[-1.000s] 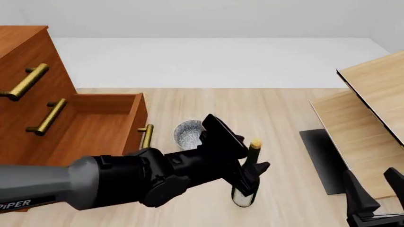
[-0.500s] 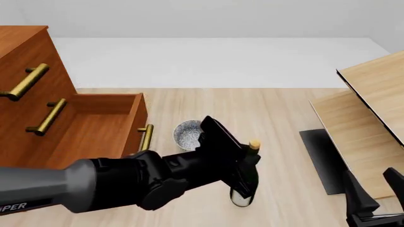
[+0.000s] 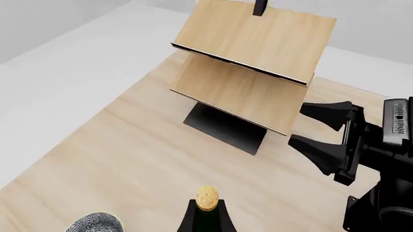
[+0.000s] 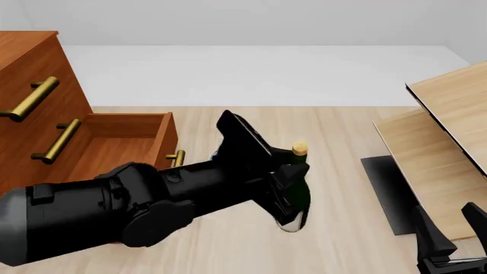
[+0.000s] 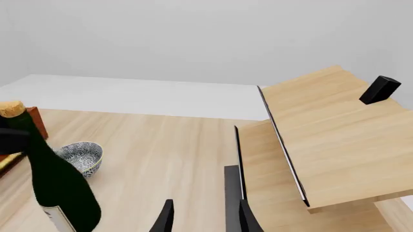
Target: Put the wine bottle in the bottom drawer of the cabinet.
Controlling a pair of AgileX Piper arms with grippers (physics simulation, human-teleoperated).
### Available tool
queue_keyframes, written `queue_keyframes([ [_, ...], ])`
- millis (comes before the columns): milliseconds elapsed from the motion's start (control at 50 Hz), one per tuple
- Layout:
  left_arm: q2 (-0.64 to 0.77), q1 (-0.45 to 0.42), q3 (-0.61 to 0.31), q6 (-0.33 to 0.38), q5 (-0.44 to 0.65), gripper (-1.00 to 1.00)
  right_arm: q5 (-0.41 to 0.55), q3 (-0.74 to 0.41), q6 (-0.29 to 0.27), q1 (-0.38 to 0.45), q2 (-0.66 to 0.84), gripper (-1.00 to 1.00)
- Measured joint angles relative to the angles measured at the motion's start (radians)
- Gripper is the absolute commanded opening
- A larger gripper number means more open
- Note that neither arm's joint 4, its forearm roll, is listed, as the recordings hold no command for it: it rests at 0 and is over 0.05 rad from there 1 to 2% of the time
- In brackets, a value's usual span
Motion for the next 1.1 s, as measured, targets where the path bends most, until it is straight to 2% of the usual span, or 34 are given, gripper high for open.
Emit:
queue_keyframes([
  [480, -0.213, 0.084, -0.064, 0.068, 0.158, -1.0, 0.002, 0.0, 0.003, -0.005, -0.005, 1.0],
  [840, -0.34, 0.254, -0.119, 0.097, 0.284, -1.0, 0.001, 0.001, 0.003, 0.0, -0.006, 1.0],
  [1100, -0.403, 0.409, -0.178, 0.115, 0.419, -1.0, 0.002, 0.001, 0.002, 0.001, -0.008, 1.0],
])
